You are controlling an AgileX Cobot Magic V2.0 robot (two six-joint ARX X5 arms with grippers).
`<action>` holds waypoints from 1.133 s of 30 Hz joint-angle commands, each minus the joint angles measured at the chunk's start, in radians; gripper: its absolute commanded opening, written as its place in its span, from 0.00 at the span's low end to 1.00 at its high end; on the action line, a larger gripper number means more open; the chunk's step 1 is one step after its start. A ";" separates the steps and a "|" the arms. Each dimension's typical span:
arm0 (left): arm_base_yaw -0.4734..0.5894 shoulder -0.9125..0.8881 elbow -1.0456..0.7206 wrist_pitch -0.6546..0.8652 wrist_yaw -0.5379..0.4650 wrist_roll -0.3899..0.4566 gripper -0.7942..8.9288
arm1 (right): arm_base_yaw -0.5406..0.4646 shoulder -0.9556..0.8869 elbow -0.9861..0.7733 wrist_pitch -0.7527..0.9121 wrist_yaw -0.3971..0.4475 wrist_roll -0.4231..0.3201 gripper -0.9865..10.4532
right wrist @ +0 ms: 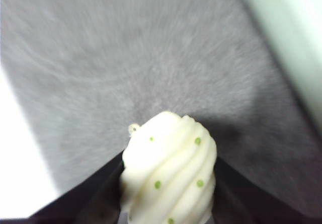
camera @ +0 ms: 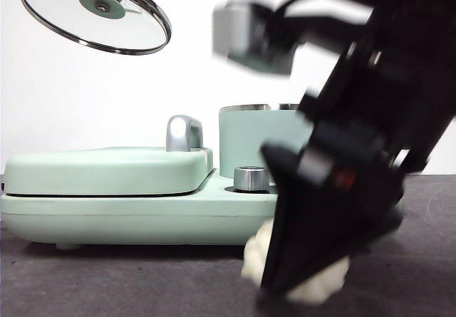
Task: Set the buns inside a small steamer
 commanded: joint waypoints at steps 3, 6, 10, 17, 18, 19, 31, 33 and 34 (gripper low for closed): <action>-0.004 -0.002 0.016 0.021 -0.001 -0.004 0.09 | 0.003 -0.113 0.029 -0.111 0.001 0.092 0.27; -0.004 -0.002 0.016 0.021 -0.001 -0.003 0.09 | -0.010 -0.190 0.060 -0.210 0.001 0.156 0.27; -0.004 -0.002 0.016 0.021 -0.001 -0.003 0.09 | -0.046 -0.265 0.148 -0.386 0.000 0.248 0.27; -0.004 -0.002 0.016 0.021 -0.001 -0.004 0.09 | -0.140 -0.285 0.400 -0.631 0.000 0.264 0.28; -0.004 -0.002 0.016 0.021 -0.001 -0.004 0.09 | -0.158 -0.280 0.437 -0.639 0.000 0.262 0.28; -0.004 -0.002 0.016 0.021 -0.001 -0.004 0.09 | -0.177 -0.275 0.472 -0.646 0.000 0.258 0.28; -0.004 -0.002 0.016 0.019 -0.001 -0.004 0.09 | -0.400 0.021 0.811 -0.644 0.001 0.083 0.29; -0.004 -0.002 0.016 0.019 -0.001 -0.004 0.09 | -0.426 0.084 0.853 -0.635 0.000 0.053 0.30; -0.004 -0.002 0.016 0.019 -0.001 -0.004 0.09 | -0.438 0.117 0.872 -0.629 0.000 0.041 0.30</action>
